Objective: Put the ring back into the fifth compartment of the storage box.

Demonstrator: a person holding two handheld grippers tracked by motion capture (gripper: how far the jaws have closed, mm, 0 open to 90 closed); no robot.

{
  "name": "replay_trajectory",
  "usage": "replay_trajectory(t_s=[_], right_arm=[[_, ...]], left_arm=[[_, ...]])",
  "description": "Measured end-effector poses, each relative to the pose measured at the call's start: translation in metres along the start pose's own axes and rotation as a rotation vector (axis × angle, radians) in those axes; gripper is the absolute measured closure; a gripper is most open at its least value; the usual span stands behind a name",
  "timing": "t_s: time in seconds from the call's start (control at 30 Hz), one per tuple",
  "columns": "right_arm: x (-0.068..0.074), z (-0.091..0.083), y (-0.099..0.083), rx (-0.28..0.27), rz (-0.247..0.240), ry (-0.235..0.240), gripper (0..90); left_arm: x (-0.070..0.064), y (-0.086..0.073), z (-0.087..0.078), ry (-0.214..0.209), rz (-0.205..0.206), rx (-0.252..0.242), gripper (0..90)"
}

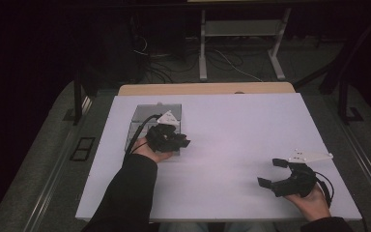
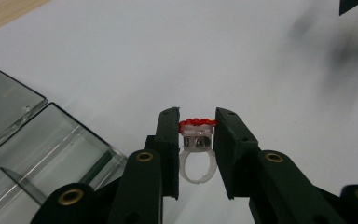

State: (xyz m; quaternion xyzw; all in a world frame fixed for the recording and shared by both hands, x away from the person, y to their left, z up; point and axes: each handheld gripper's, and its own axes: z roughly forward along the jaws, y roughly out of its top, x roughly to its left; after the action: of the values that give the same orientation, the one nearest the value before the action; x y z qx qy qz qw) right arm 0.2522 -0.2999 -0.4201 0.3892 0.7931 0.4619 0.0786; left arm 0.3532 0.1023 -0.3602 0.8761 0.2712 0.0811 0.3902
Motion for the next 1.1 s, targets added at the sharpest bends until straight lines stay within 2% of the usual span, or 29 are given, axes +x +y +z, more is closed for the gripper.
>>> replay_trajectory(t_s=[0.6, 1.1], right_arm=[[-0.001, 0.000, 0.000, -0.001, 0.001, -0.003, 0.3], [-0.001, 0.000, 0.000, 0.000, 0.002, -0.004, 0.3]], left_arm=[[0.020, -0.013, -0.022, 0.058, -0.039, -0.004, 70.6], [0.036, -0.019, -0.030, 0.096, -0.069, -0.002, 70.6]])
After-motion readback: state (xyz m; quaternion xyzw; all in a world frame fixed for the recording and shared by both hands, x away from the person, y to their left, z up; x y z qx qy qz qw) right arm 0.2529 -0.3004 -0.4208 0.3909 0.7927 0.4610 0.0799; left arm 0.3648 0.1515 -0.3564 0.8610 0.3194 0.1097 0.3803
